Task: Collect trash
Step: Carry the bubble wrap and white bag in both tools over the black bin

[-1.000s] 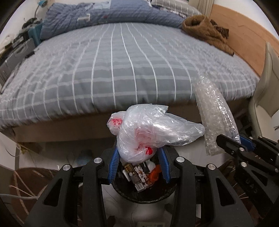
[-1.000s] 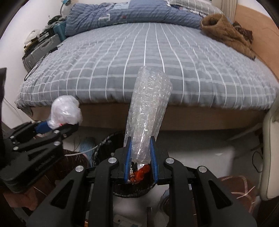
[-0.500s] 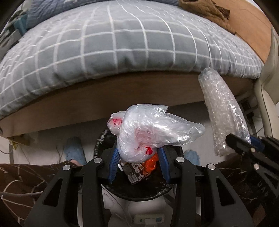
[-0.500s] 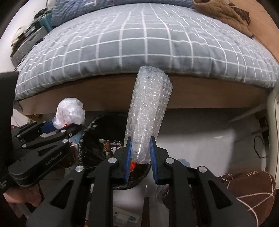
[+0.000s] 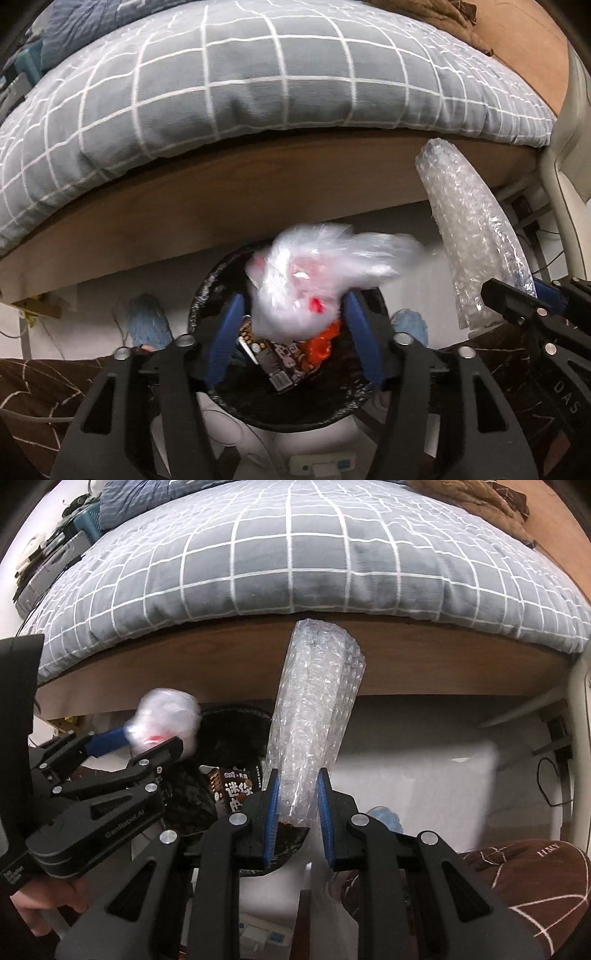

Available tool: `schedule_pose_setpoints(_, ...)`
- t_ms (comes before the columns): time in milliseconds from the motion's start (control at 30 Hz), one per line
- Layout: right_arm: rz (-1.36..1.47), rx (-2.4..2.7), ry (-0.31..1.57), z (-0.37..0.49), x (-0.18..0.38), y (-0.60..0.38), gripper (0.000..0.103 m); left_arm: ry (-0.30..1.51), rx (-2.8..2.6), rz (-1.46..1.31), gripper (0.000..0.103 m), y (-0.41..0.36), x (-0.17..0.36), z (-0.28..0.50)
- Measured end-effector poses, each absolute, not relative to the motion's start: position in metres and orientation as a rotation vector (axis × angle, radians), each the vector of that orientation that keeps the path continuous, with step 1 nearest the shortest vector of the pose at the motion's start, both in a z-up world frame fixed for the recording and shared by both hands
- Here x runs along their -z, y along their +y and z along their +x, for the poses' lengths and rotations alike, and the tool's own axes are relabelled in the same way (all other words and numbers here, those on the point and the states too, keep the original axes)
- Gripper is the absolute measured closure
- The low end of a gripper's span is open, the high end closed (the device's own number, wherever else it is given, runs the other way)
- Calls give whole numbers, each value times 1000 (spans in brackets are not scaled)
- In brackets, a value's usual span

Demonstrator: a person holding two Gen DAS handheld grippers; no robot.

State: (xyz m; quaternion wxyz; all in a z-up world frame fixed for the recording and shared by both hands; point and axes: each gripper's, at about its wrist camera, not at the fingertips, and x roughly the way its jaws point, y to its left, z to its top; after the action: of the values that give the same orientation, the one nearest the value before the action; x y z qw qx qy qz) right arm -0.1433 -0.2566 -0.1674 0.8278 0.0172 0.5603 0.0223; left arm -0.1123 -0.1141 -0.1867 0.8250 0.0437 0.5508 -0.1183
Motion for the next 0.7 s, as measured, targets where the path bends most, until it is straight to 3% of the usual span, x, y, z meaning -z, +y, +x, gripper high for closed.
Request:
schedule_pose_setpoints(367,-24,-129,1227,-141,186,-213,84,1169,178,39,11,-71,189,-121)
schedule_pose_setpoints(700,-54,-193,1296,-130,212,-171,84,1169,84,38,6,-23,190,-127)
